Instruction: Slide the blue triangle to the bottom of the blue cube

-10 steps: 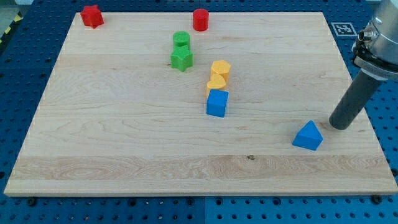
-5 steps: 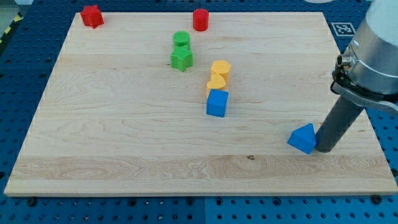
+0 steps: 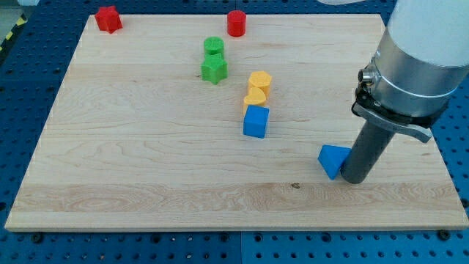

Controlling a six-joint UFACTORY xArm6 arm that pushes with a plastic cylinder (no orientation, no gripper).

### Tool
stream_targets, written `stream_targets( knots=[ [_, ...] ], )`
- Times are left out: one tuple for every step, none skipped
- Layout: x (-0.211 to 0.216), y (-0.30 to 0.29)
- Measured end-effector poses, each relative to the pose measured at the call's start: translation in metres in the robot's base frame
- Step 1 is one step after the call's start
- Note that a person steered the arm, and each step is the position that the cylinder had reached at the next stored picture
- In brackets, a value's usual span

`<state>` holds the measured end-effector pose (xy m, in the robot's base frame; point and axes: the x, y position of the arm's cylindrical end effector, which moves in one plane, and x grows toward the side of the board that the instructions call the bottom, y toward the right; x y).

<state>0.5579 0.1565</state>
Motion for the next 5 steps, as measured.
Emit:
stream_targets(
  knots=[
    [0.0,-0.005],
    [-0.0034,-0.0053],
    [-0.0039,-0.0053],
    [-0.0039,-0.0054],
    [-0.0039,-0.011]
  ],
)
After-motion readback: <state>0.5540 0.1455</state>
